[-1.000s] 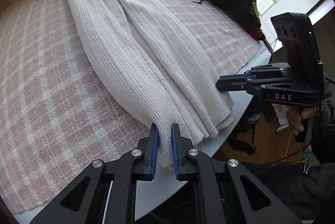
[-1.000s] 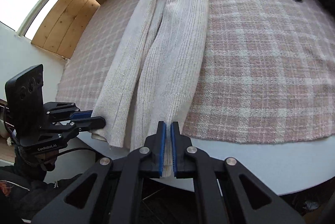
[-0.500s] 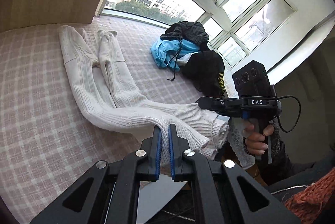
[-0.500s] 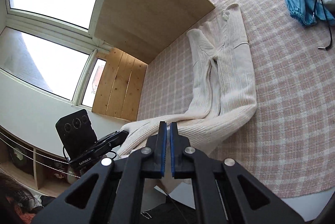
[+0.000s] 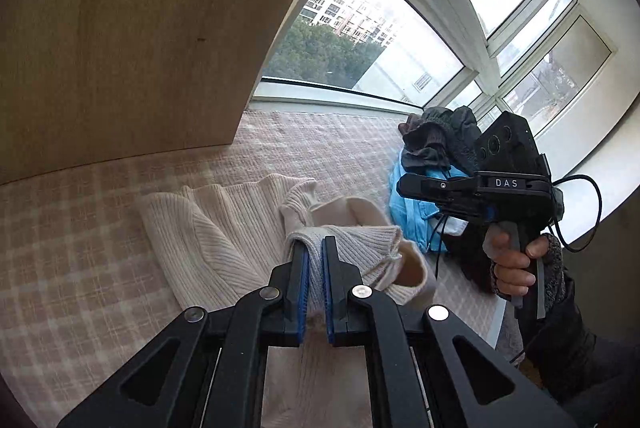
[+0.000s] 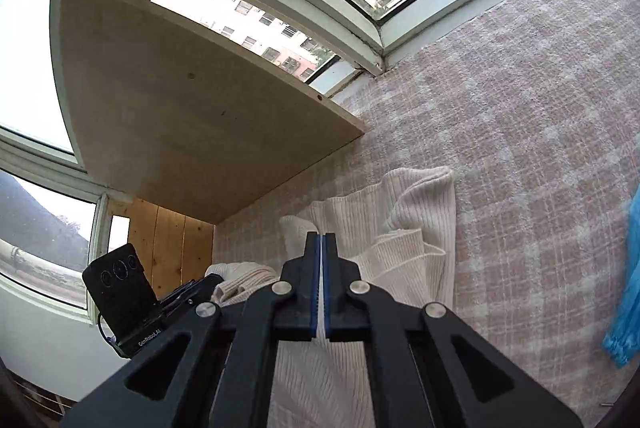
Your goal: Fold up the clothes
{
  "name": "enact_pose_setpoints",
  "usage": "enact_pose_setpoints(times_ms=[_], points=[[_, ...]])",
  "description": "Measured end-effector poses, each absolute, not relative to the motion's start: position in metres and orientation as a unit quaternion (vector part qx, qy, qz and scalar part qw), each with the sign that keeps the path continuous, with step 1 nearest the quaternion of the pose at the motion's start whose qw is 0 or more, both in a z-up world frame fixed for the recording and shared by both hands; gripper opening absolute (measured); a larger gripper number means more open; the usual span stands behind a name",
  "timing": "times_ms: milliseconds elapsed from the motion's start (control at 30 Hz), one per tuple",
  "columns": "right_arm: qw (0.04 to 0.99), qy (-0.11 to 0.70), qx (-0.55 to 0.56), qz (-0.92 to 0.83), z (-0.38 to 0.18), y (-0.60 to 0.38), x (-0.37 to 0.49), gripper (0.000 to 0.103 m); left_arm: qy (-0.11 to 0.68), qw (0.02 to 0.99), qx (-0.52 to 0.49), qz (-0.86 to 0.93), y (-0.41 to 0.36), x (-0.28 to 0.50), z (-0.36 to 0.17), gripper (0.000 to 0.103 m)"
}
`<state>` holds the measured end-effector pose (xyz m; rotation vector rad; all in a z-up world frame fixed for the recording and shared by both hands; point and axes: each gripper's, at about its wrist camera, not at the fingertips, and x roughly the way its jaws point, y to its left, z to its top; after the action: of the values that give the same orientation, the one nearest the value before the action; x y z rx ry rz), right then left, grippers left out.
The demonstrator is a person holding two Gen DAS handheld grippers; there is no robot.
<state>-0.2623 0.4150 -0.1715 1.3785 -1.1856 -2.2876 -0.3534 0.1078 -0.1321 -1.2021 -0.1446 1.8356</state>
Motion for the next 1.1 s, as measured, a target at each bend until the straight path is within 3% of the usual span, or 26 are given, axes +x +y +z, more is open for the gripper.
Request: enact_pose_setpoints(times_ms=[133, 233, 267, 400, 433, 467, 500, 633, 867, 1100], points=[[0.109, -0.370, 0.503, -0.773, -0.207, 0.420, -0.288, 0.008, -0.064, 0.444, -0.531, 0.718, 0.114, -0.399, -0.181, 0.006], [0.106, -0.325, 0.516, -0.786, -0.211, 0.417, -0.271, 0.036, -0.071, 0.440, -0.571, 0.689, 0.115, -0.420, -0.218, 0.006], [0.103, -0.309, 0.520, -0.790, -0.212, 0.415, -0.264, 0.038, -0.074, 0.440, -0.580, 0.682, 0.114, -0.425, -0.226, 0.008], [0.116, -0.319, 0.518, -0.785, -0.215, 0.414, -0.231, 0.038, -0.075, 0.434, -0.579, 0.686, 0.102, -0.423, -0.218, 0.017], [0.127, -0.328, 0.517, -0.780, -0.215, 0.413, -0.225, 0.039, -0.071, 0.431, -0.578, 0.689, 0.099, -0.423, -0.215, 0.021], [0.136, -0.334, 0.517, -0.776, -0.216, 0.411, -0.220, 0.041, -0.067, 0.429, -0.578, 0.691, 0.098, -0.421, -0.213, 0.035], [0.137, -0.323, 0.523, -0.777, -0.216, 0.407, -0.219, 0.041, -0.060, 0.429, -0.579, 0.691, 0.100, -0.417, -0.212, 0.041], [0.113, -0.264, 0.536, -0.793, -0.213, 0.396, -0.216, 0.041, -0.032, 0.429, -0.582, 0.690, 0.107, -0.402, -0.209, 0.041], [0.106, -0.326, 0.520, -0.782, -0.224, 0.420, -0.183, 0.049, 0.021, 0.427, -0.586, 0.688, 0.122, -0.375, -0.203, 0.043], [0.134, -0.312, 0.536, -0.772, -0.238, 0.395, -0.184, 0.049, 0.152, 0.407, -0.567, 0.700, 0.170, -0.359, -0.210, 0.044]])
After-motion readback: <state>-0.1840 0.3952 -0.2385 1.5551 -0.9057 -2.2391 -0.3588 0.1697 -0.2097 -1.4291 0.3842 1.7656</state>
